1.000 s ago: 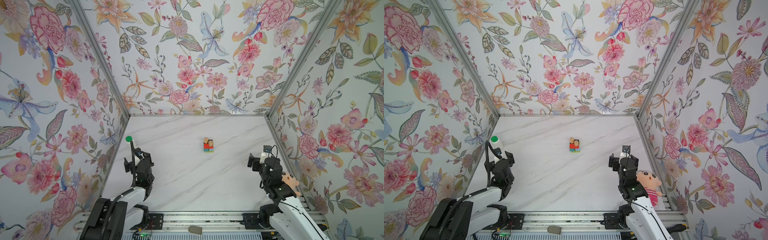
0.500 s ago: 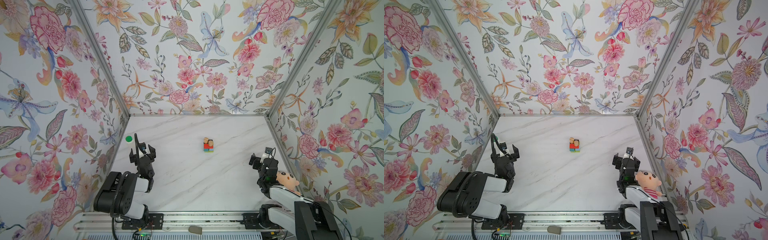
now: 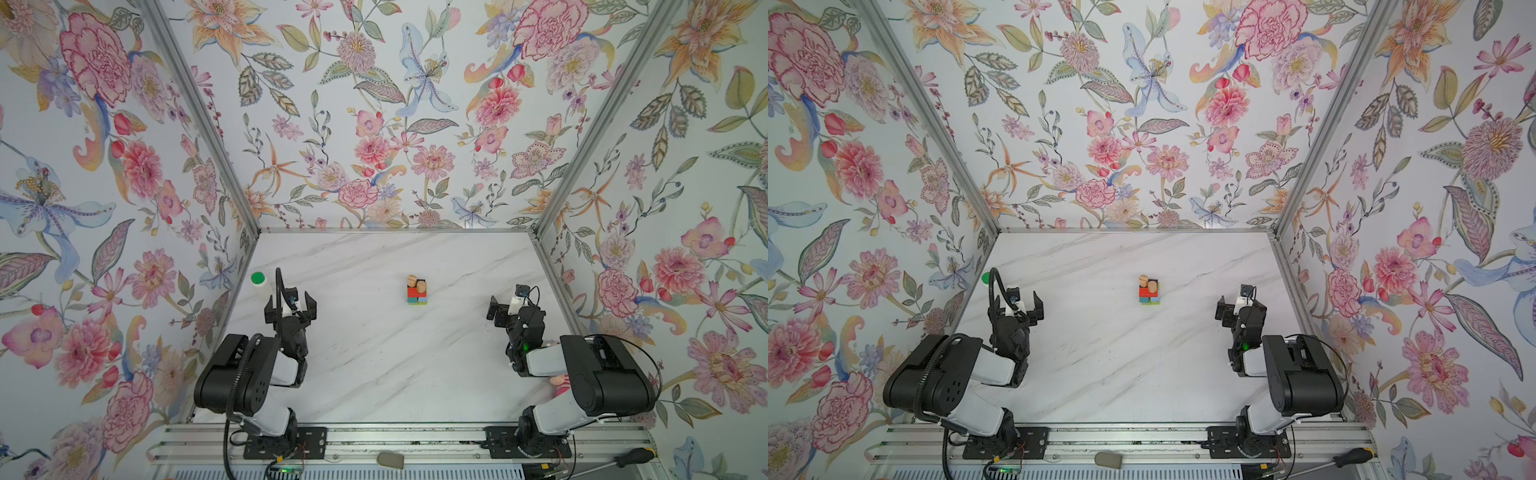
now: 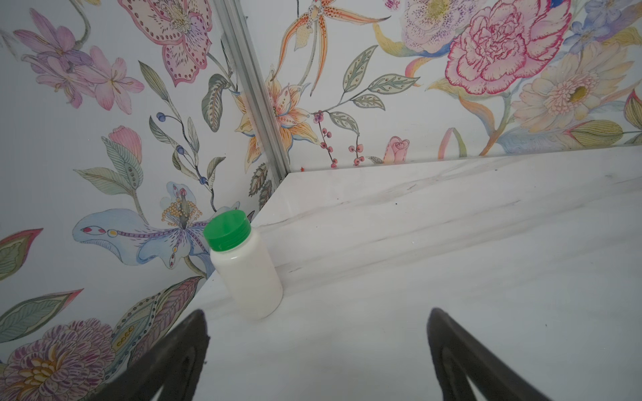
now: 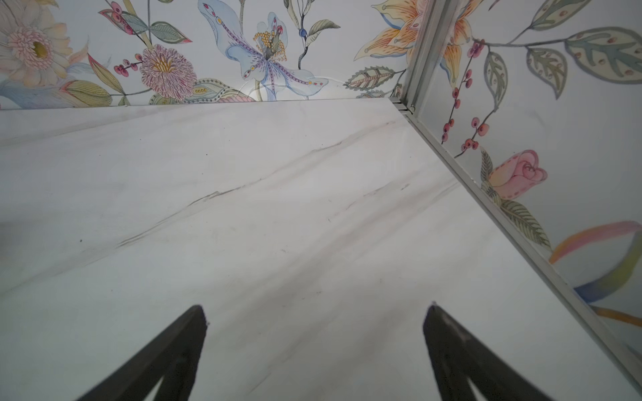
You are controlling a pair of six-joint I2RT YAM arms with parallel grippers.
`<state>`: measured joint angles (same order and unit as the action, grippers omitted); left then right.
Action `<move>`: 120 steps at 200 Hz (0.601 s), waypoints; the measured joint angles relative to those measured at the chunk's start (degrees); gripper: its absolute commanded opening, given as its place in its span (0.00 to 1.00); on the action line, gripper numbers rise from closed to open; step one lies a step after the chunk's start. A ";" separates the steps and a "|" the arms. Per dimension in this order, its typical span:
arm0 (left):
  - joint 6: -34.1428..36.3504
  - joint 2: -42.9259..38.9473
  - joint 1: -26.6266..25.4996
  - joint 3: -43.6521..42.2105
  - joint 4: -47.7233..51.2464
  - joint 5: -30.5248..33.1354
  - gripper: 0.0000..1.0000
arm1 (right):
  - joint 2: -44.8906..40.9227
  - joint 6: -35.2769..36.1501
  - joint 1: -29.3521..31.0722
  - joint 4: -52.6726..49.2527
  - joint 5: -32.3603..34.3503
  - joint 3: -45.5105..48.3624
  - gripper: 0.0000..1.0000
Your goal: Build the wood block tower
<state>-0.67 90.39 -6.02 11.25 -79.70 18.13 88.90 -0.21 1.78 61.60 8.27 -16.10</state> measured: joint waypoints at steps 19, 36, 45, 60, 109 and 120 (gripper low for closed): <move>-0.15 0.00 0.20 0.15 0.00 -0.02 0.99 | 0.00 0.07 -0.04 0.39 -0.46 -0.26 0.99; -0.17 0.00 0.20 0.15 0.00 -0.15 0.99 | 0.00 0.44 0.02 0.46 -0.57 -0.26 0.99; -0.17 0.00 0.20 0.15 0.00 -0.17 0.99 | 0.00 0.57 0.20 0.50 -0.37 -0.26 0.99; -0.15 0.00 0.20 0.15 0.00 -0.20 0.99 | 0.00 0.79 0.42 0.68 -0.35 -0.26 0.99; -0.13 0.00 0.20 0.15 -0.02 -1.42 0.99 | 0.02 0.90 0.42 0.83 -0.37 -0.26 0.99; -0.13 0.00 0.20 0.15 -0.02 -1.44 0.99 | 0.02 0.90 0.42 0.83 -0.37 -0.26 0.99</move>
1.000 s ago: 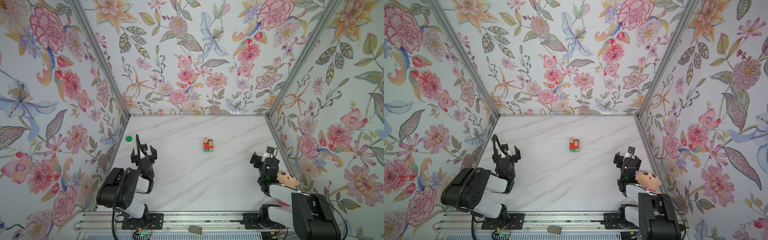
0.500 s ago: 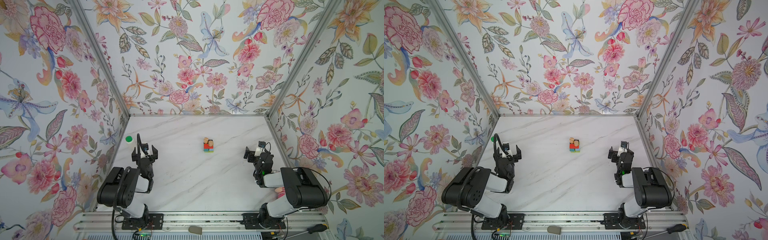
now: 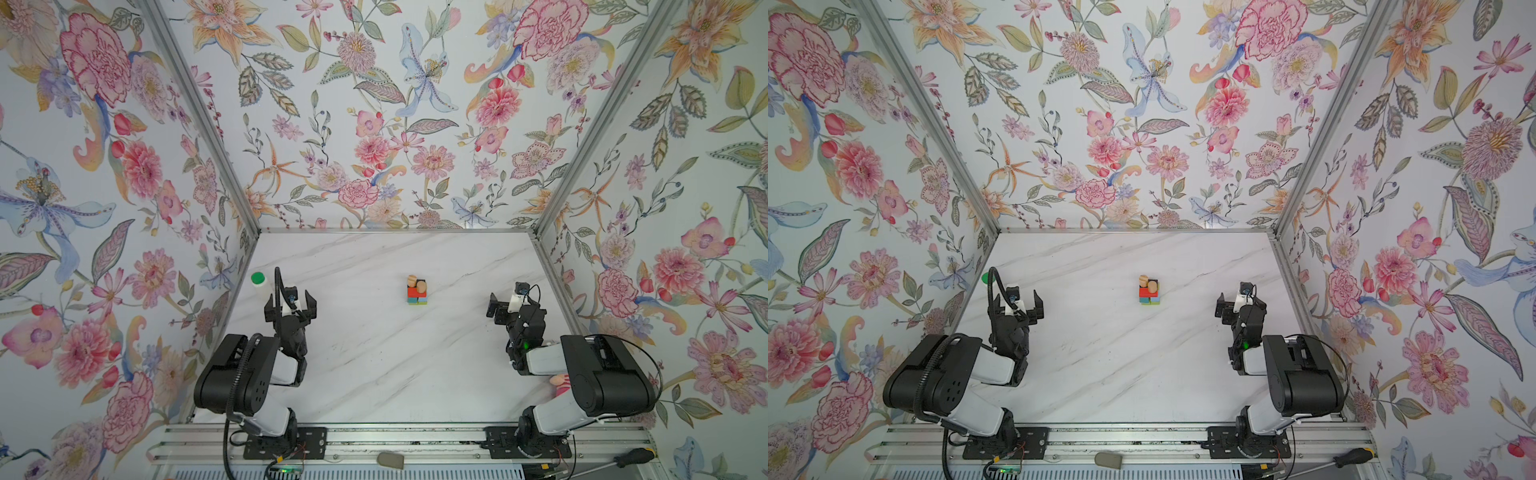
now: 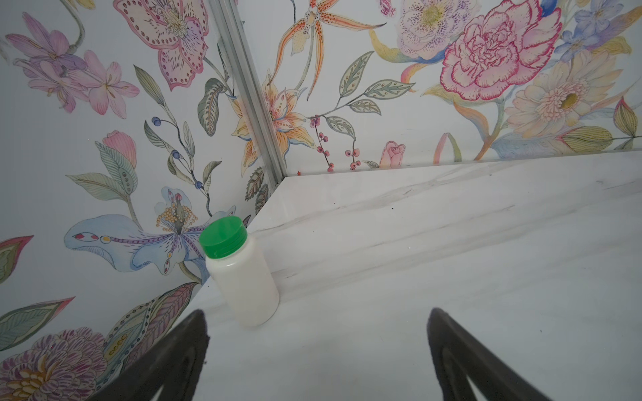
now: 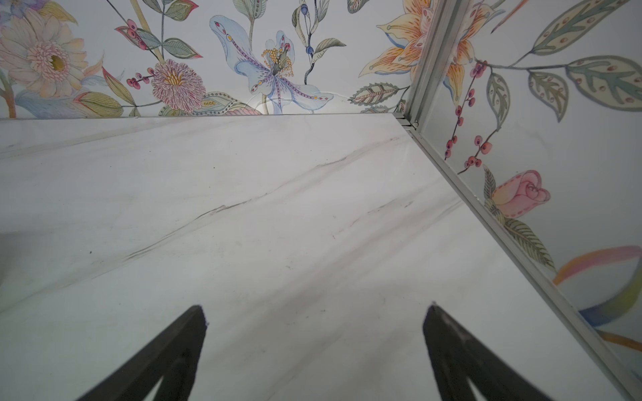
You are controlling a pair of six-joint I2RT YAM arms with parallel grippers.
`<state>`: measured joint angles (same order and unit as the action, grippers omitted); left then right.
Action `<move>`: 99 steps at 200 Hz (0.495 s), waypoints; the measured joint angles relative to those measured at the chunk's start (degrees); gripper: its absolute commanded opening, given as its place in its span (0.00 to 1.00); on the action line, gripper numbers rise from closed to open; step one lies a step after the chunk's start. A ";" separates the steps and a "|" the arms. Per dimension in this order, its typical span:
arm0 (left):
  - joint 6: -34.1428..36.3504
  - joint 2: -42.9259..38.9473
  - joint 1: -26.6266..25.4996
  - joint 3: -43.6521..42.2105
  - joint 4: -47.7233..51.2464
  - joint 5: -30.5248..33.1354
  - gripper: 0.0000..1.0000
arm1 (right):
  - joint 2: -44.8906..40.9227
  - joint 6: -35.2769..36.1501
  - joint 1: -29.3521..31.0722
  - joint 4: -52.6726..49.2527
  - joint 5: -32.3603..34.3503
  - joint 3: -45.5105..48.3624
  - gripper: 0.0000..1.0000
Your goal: Build the wood block tower
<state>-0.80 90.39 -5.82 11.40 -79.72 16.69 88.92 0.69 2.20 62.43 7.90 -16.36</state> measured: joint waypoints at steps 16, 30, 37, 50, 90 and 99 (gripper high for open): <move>-0.02 0.00 0.00 0.00 0.00 0.00 0.99 | 0.00 0.02 0.00 0.00 0.00 0.00 0.99; 0.00 0.00 0.00 0.00 0.00 0.00 0.99 | -0.02 0.00 0.00 0.00 0.00 0.00 0.99; -0.02 0.00 0.00 0.00 0.00 0.00 0.99 | 0.00 0.02 0.00 0.00 0.00 0.00 0.99; -0.02 0.00 0.00 0.00 0.00 0.00 0.99 | 0.00 0.02 0.00 0.00 0.02 0.00 0.99; 0.00 0.00 0.00 0.00 0.00 0.00 0.99 | -0.02 0.15 -0.39 -0.13 -1.64 -0.11 0.99; -0.02 0.00 0.00 0.00 0.00 0.00 0.99 | 0.00 0.20 -0.66 -0.17 -2.56 -0.15 0.99</move>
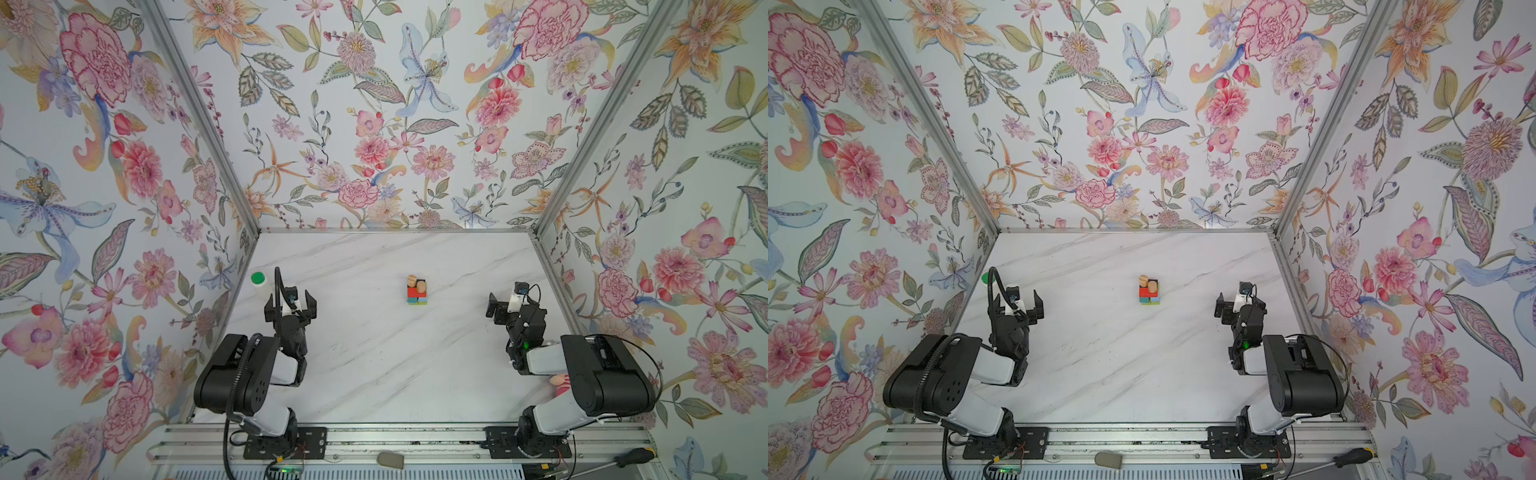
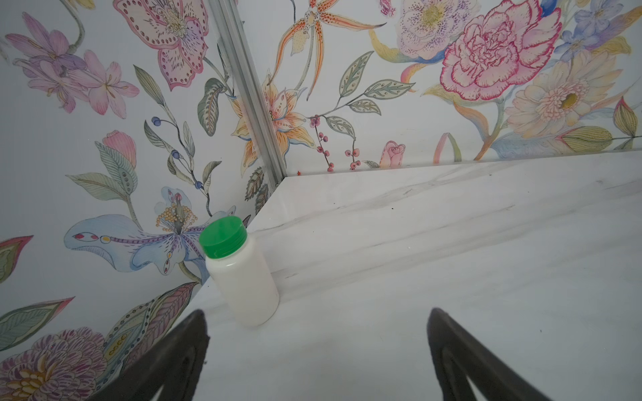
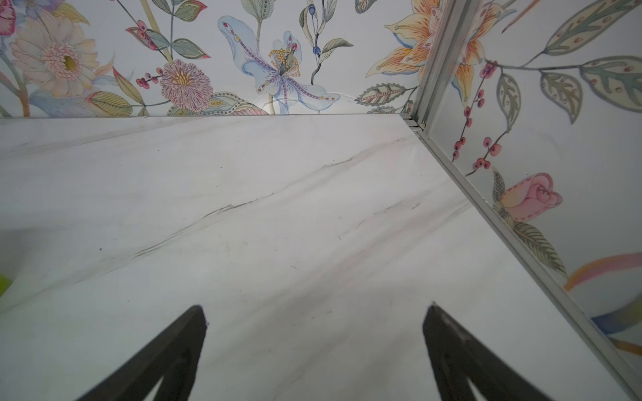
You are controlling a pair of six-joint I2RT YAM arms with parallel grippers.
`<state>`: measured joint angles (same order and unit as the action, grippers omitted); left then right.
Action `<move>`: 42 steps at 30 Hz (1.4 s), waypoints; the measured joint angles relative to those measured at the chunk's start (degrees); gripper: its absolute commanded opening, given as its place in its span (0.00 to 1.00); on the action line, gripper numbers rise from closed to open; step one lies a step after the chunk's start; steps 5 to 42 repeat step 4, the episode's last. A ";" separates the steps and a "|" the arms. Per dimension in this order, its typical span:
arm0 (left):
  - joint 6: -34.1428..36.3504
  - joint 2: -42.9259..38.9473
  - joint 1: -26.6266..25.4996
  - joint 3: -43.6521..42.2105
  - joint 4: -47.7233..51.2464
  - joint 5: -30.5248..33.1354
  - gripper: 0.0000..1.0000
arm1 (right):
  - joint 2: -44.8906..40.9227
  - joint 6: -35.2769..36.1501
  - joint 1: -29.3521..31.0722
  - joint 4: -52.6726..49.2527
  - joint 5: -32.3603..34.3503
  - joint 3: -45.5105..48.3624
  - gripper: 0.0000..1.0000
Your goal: Build the wood block tower
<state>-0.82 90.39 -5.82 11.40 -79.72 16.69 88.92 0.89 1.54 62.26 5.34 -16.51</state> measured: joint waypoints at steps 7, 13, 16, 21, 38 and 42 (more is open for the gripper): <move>0.02 0.00 0.00 0.00 0.00 0.00 0.99 | 0.00 0.04 -0.35 -0.04 -1.46 0.00 0.99; 0.02 0.00 0.00 0.00 0.00 0.00 0.99 | 0.00 0.04 -0.35 -0.04 -1.46 0.00 0.99; 0.02 0.00 0.00 0.00 0.00 0.00 0.99 | 0.00 0.04 -0.35 -0.04 -1.46 0.00 0.99; 0.02 0.00 0.00 0.00 0.00 0.00 0.99 | 0.00 0.04 -0.35 -0.04 -1.46 0.00 0.99; 0.02 0.00 0.00 0.00 0.00 0.00 0.99 | 0.00 0.04 -0.35 -0.04 -1.46 0.00 0.99; 0.02 0.00 0.00 0.00 0.00 0.00 0.99 | 0.00 0.04 -0.35 -0.04 -1.46 0.00 0.99</move>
